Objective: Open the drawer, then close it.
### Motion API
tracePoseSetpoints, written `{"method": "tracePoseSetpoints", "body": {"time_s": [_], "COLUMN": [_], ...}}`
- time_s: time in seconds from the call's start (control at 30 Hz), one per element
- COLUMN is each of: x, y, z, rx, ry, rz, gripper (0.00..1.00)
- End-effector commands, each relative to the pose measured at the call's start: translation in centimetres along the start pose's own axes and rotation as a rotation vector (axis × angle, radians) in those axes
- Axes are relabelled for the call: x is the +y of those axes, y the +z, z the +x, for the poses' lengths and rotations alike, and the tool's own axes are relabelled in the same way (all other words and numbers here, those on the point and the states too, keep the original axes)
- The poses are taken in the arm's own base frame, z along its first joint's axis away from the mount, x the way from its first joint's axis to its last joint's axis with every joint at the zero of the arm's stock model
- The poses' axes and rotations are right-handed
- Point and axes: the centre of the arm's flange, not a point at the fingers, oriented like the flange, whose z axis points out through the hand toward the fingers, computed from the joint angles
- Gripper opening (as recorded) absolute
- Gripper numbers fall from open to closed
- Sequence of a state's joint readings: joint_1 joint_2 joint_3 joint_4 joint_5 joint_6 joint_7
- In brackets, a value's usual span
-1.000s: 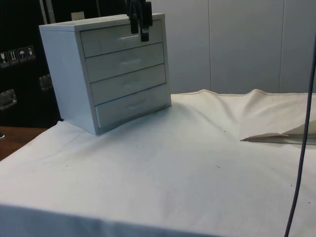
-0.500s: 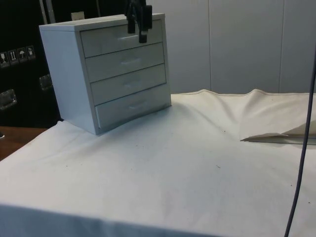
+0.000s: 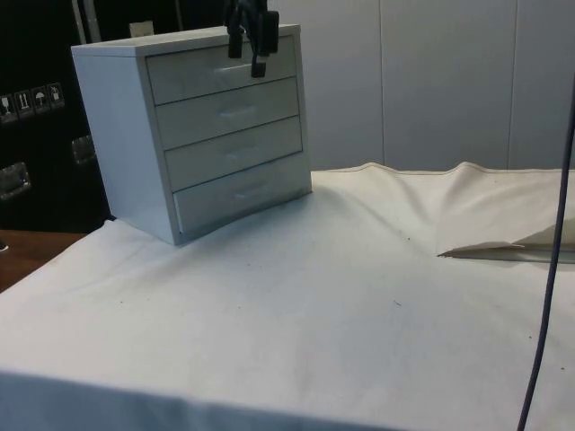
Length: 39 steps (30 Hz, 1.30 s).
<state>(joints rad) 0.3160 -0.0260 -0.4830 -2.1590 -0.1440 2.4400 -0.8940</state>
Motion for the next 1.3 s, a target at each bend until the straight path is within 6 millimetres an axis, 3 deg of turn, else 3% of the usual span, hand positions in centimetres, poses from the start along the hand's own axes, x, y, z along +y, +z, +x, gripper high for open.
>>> {"method": "tracePoseSetpoints", "body": {"time_s": [0.0, 1.27], "x": [0.0, -0.7], "y": [-0.2, 0.7], "z": [-0.1, -1.2], "rx": [0.016, -0.014], "ry": [-0.011, -0.192], "rz": [-0.009, -0.087], "gripper": [1.00, 1.00]}}
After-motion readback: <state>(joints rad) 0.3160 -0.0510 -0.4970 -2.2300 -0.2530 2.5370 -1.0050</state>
